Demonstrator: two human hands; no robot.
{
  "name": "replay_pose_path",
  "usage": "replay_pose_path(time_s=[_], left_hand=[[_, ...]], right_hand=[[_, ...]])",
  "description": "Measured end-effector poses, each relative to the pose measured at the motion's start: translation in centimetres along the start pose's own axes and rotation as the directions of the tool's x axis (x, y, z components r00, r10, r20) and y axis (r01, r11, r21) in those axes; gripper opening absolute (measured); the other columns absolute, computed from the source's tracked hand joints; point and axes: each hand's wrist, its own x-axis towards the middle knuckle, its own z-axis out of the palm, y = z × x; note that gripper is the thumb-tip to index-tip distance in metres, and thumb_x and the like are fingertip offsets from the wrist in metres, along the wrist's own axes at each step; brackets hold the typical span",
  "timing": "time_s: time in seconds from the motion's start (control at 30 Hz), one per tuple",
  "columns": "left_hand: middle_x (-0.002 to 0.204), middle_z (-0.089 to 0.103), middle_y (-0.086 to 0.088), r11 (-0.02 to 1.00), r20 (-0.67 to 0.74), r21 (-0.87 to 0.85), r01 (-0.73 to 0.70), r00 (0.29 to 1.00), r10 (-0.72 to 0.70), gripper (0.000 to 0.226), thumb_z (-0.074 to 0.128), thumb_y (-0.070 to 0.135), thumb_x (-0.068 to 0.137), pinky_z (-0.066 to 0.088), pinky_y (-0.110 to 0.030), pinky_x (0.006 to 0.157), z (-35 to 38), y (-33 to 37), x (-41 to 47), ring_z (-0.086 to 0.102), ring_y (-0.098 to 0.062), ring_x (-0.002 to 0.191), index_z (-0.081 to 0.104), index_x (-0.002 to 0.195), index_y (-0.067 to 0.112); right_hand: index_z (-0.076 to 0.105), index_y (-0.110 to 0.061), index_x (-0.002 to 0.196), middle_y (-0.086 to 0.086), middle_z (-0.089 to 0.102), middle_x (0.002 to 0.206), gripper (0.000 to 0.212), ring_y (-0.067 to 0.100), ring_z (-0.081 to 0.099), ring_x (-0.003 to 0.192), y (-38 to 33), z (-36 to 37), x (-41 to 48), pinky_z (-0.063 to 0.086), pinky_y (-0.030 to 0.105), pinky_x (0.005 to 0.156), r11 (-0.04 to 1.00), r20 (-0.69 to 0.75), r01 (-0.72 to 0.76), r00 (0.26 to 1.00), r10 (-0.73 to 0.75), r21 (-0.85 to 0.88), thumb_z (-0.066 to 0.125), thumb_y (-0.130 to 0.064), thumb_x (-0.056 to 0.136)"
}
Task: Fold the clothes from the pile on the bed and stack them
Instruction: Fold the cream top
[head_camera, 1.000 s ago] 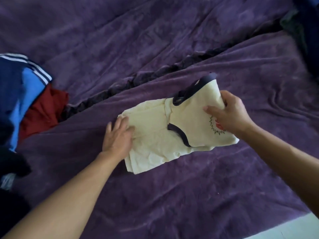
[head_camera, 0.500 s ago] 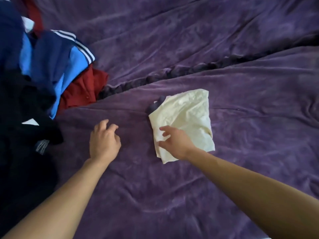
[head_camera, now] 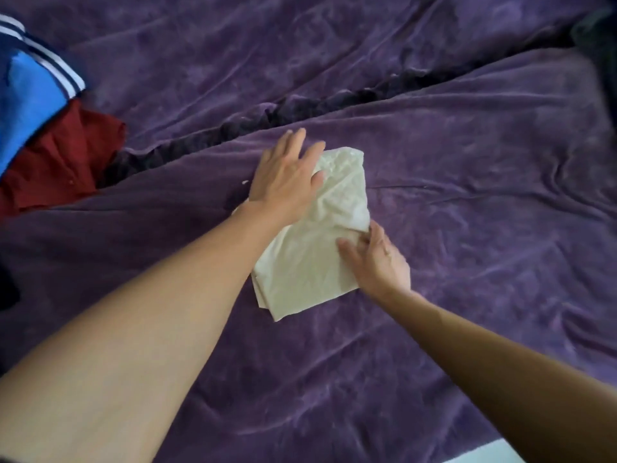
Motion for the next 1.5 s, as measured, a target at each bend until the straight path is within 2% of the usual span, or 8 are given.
replay_pose_path(time_s=[0.13, 0.37, 0.53, 0.73, 0.93, 1.13, 1.27, 1.5], left_hand=[[0.153, 0.026, -0.014, 0.994, 0.258, 0.065, 0.085, 0.961, -0.099, 0.067, 0.030, 0.057, 0.095, 0.018, -0.052, 0.111, 3.1, 2.4, 3.4, 0.024, -0.032, 0.141, 0.012, 0.151, 0.025], [0.150, 0.036, -0.011, 0.998, 0.333, -0.020, 0.053, 0.942, -0.043, 0.075, 0.041, 0.056, 0.093, 0.035, -0.045, 0.102, 4.0, 6.3, 2.1, 0.040, -0.034, 0.131, 0.017, 0.150, 0.013], [0.142, 0.044, -0.013, 0.991, 0.228, -0.132, -0.028, 0.972, 0.058, 0.055, 0.046, 0.036, 0.097, 0.042, -0.045, 0.095, 1.9, 12.4, -0.9, 0.049, -0.037, 0.121, 0.030, 0.145, 0.016], [0.135, 0.045, -0.012, 0.978, 0.143, -0.199, -0.067, 0.985, 0.097, 0.058, 0.044, 0.026, 0.097, 0.046, -0.049, 0.083, -0.7, 23.4, -4.7, 0.056, -0.042, 0.105, 0.020, 0.150, 0.027], [0.126, 0.051, -0.010, 0.954, 0.070, -0.286, -0.089, 0.991, 0.114, 0.051, 0.049, 0.017, 0.095, 0.048, -0.047, 0.077, -2.1, 36.6, -5.0, 0.058, -0.041, 0.101, 0.037, 0.143, 0.025], [0.129, 0.052, -0.008, 0.909, -0.034, -0.366, -0.198, 0.979, 0.200, 0.047, 0.049, 0.014, 0.095, 0.048, -0.045, 0.090, -3.2, 50.4, -2.6, 0.057, -0.035, 0.109, 0.041, 0.141, 0.021], [0.128, 0.054, -0.007, 0.886, -0.088, -0.350, -0.305, 0.952, 0.293, 0.048, 0.051, 0.013, 0.093, 0.048, -0.043, 0.088, -4.3, 58.4, 0.2, 0.058, -0.034, 0.107, 0.043, 0.140, 0.023], [0.124, 0.054, -0.007, 0.852, -0.035, -0.306, -0.425, 0.899, 0.436, 0.047, 0.049, 0.017, 0.095, 0.047, -0.044, 0.089, -4.8, 69.5, 8.3, 0.057, -0.034, 0.107, 0.040, 0.140, 0.027]], right_hand=[[0.044, -0.022, 0.124, 0.006, 0.065, 0.111, 0.045, 0.032, 0.060, 0.100, 1.2, 2.3, -2.3, 0.033, 0.033, 0.069, 0.989, -0.038, -0.016, 0.999, 0.022, 0.149, 0.054, -0.050, 0.090], [0.049, -0.023, 0.117, -0.004, 0.063, 0.107, 0.032, 0.022, 0.060, 0.090, 4.7, 0.2, -4.7, 0.047, 0.035, 0.074, 0.964, -0.080, 0.103, 0.993, -0.086, 0.243, 0.057, -0.039, 0.091], [0.049, -0.027, 0.123, -0.009, 0.061, 0.113, 0.038, 0.018, 0.060, 0.096, 9.7, -5.2, -7.3, 0.047, 0.035, 0.074, 0.977, -0.158, 0.139, 0.981, -0.114, 0.161, 0.060, -0.039, 0.089], [0.052, -0.034, 0.126, -0.012, 0.059, 0.109, 0.037, 0.015, 0.058, 0.101, 16.8, -15.3, -10.8, 0.048, 0.034, 0.068, 0.993, -0.217, 0.119, 0.969, -0.120, -0.015, 0.056, -0.046, 0.091], [0.046, -0.039, 0.132, -0.014, 0.055, 0.107, 0.040, 0.011, 0.054, 0.106, 25.4, -26.1, -12.2, 0.047, 0.032, 0.070, 0.989, -0.263, 0.121, 0.955, -0.140, -0.087, 0.048, -0.046, 0.093], [0.049, -0.039, 0.127, -0.013, 0.057, 0.103, 0.035, 0.012, 0.056, 0.101, 34.1, -37.2, -12.9, 0.049, 0.033, 0.073, 0.987, -0.370, 0.156, 0.915, -0.159, -0.038, 0.050, -0.045, 0.093], [0.051, -0.038, 0.126, -0.011, 0.059, 0.104, 0.035, 0.013, 0.058, 0.100, 38.8, -43.5, -12.5, 0.049, 0.032, 0.075, 0.989, -0.449, 0.149, 0.884, -0.130, 0.006, 0.054, -0.044, 0.092], [0.048, -0.043, 0.122, -0.012, 0.061, 0.110, 0.035, 0.017, 0.061, 0.097, 44.4, -52.1, -8.4, 0.044, 0.032, 0.070, 0.992, -0.468, 0.048, 0.884, 0.010, 0.113, 0.055, -0.051, 0.089]])
